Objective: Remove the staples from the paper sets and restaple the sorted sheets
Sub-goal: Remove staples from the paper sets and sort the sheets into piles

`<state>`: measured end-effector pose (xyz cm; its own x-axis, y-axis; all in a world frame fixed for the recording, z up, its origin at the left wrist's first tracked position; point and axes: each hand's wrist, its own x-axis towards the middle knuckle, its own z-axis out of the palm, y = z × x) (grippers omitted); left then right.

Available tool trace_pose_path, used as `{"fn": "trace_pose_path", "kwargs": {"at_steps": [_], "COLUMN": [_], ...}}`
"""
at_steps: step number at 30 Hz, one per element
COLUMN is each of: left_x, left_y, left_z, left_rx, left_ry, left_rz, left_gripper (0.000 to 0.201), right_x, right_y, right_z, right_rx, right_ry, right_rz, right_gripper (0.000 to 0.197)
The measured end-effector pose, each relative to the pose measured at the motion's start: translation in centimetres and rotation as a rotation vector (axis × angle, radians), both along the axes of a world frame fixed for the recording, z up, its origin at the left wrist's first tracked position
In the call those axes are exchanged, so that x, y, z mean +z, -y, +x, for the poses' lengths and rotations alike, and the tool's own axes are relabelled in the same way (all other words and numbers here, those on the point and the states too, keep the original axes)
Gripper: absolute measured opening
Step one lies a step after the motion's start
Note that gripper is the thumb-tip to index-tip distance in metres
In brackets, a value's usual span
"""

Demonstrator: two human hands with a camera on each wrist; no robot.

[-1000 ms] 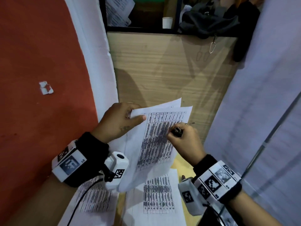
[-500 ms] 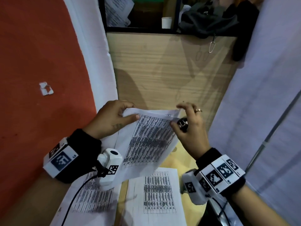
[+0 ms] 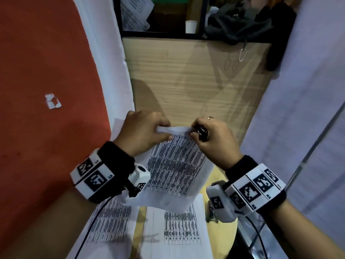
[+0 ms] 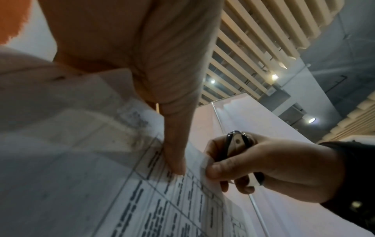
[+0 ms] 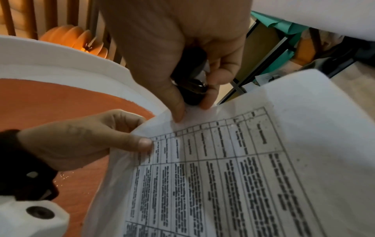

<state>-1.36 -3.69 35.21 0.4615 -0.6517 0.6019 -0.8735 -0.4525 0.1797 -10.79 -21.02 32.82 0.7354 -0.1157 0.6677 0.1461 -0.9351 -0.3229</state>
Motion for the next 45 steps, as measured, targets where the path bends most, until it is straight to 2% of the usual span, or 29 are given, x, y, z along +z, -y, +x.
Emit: {"fn": "trace_pose_path", "kwargs": {"at_steps": [6, 8, 10, 12, 14, 16, 18, 19, 21, 23, 25, 27, 28, 35, 45], "left_x": [-0.4, -0.6, -0.7, -0.7, -0.7, -0.7, -0.7, -0.6, -0.6, -0.6, -0.5, -0.4, -0.3, 0.0, -0.2], "left_y": [-0.1, -0.2, -0.4, -0.6, -0.7, -0.8, -1.0, -1.1, -1.1, -1.1, -1.1, -1.1, -1.1, -1.1, -0.8], "left_z": [0.4, 0.6, 0.9, 1.1, 1.4, 1.7, 1.8, 1.9, 1.8, 1.6, 1.3, 1.1, 1.0, 1.3, 0.5], "left_rx": [-0.081, -0.079, -0.083, -0.093, -0.121, -0.156, -0.181, -0.187, -0.194, -0.209, -0.224, -0.244, -0.252, -0.27, -0.257], "left_ry": [-0.142, -0.156, -0.176, -0.192, -0.201, -0.215, -0.237, -0.244, -0.255, -0.269, -0.286, -0.322, -0.339, -0.432, -0.491], "left_rz": [-0.055, -0.053, -0.067, -0.079, -0.074, -0.081, -0.09, -0.095, -0.101, -0.102, -0.107, -0.118, -0.122, -0.093, -0.164], "left_gripper": [0.029, 0.025, 0.027, 0.042, 0.059, 0.068, 0.071, 0.07, 0.068, 0.067, 0.066, 0.063, 0.062, 0.068, 0.06], "right_x": [0.1, -0.1, -0.2, -0.1, -0.4, -1.1, -2.1, -2.7, -3.3, -3.1, -2.7, -2.3, -2.2, -2.0, -1.8], "right_y": [0.7, 0.5, 0.3, 0.0, -0.5, -1.2, -1.8, -2.1, -2.7, -2.9, -2.8, -2.7, -2.7, -2.4, -2.5], "right_z": [-0.3, -0.3, -0.3, -0.5, -0.6, -0.6, -0.7, -0.7, -0.6, -0.6, -0.4, -0.3, -0.2, 0.1, 0.1], "right_rx": [-0.02, 0.0, 0.047, 0.089, 0.15, 0.296, 0.415, 0.448, 0.466, 0.437, 0.377, 0.323, 0.315, 0.347, 0.379], "right_ry": [-0.008, 0.088, 0.251, 0.349, 0.282, 0.112, -0.092, -0.16, -0.143, 0.017, 0.176, 0.272, 0.29, 0.293, 0.333], "right_rz": [-0.005, 0.047, 0.198, 0.339, 0.46, 0.609, 0.664, 0.646, 0.572, 0.499, 0.324, 0.141, 0.111, 0.126, 0.089], "right_gripper": [0.004, 0.01, 0.021, 0.025, 0.024, 0.022, 0.031, 0.035, 0.04, 0.044, 0.047, 0.047, 0.046, 0.048, 0.042]}}
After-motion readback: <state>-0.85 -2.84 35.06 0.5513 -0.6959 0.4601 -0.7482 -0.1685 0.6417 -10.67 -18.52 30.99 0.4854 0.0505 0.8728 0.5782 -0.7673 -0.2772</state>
